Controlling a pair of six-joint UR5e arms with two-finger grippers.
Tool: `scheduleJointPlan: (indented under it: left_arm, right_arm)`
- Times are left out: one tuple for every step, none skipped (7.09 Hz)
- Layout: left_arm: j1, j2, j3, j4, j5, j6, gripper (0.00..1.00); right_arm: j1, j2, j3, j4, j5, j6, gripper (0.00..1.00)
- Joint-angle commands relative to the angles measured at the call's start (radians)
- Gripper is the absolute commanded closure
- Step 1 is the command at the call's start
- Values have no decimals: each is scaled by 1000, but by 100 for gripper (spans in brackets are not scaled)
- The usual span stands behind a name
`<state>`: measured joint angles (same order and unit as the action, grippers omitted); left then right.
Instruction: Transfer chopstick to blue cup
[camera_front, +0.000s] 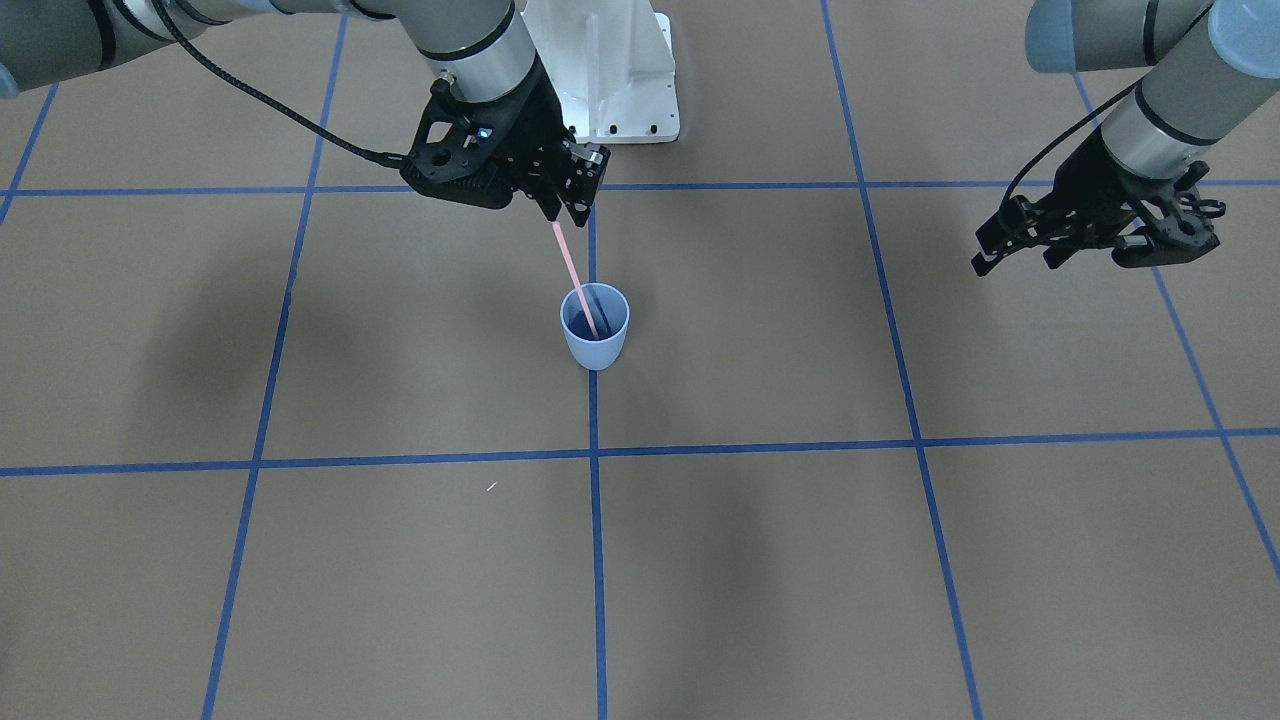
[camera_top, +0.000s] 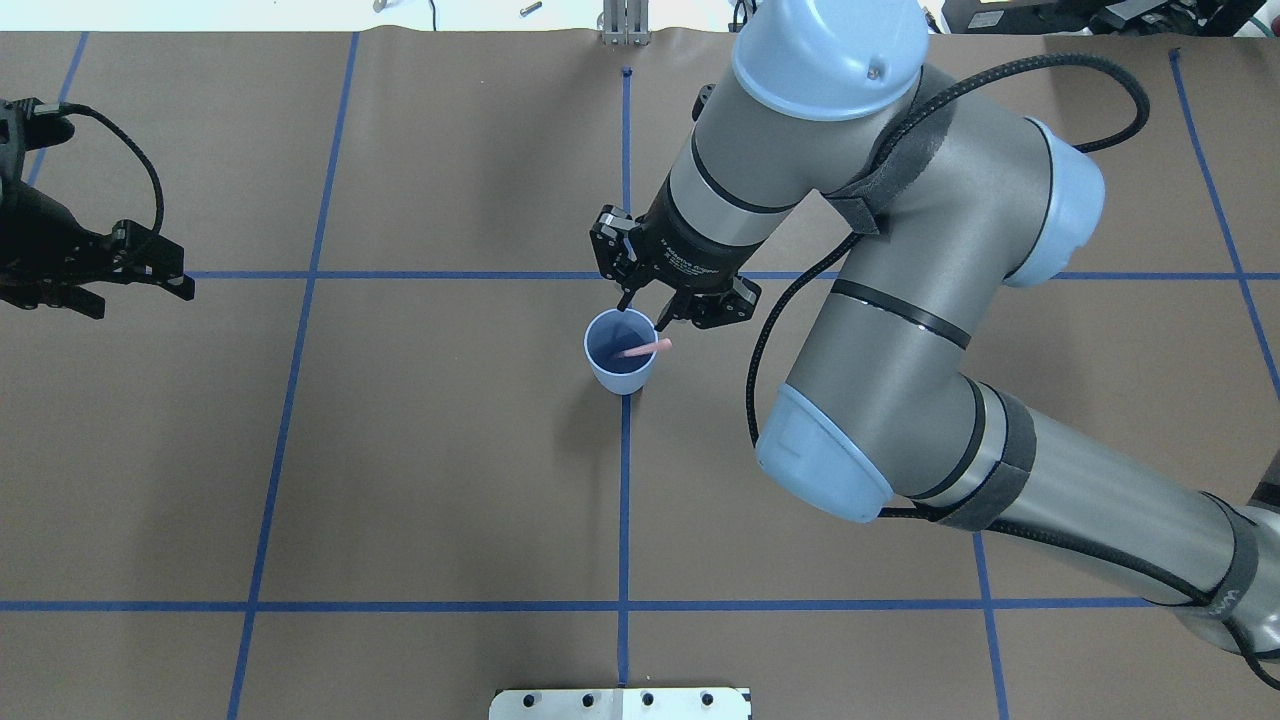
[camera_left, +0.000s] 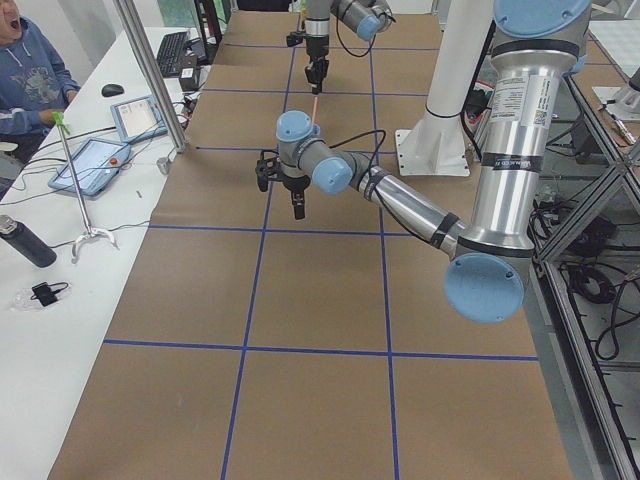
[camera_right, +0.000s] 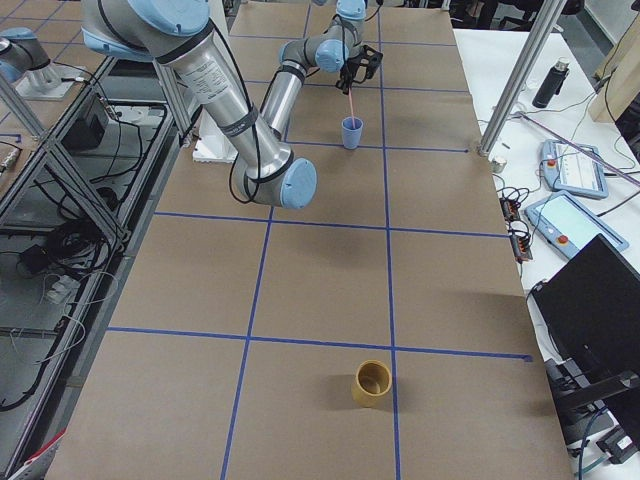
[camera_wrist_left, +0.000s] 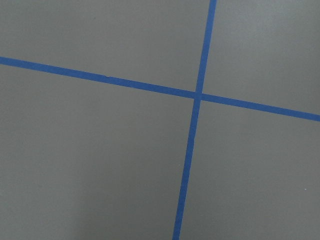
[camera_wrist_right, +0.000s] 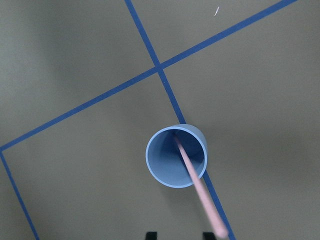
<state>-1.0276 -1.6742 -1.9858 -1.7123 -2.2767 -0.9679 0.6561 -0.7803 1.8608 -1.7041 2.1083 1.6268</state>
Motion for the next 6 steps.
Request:
scheduleJointPlan:
  left_arm:
    - [0, 1, -1, -6, 2, 11, 1]
    - [-8, 13, -8, -7, 0, 15, 1]
    - [-15, 19, -10, -9, -3, 29, 1]
    - [-34, 31, -10, -19, 2, 107, 1]
    - [-66, 66, -7, -30, 3, 214, 1]
    - [-104, 103, -8, -64, 2, 301, 1]
  right_arm:
    - [17, -49, 52, 0, 12, -2, 0]
    - [83, -130, 122, -3, 19, -4, 0]
    - [149, -220, 183, -6, 45, -52, 0]
    - [213, -299, 225, -6, 76, -149, 0]
    - [247, -410, 274, -6, 81, -250, 0]
    - [287, -504, 291, -5, 81, -363, 0]
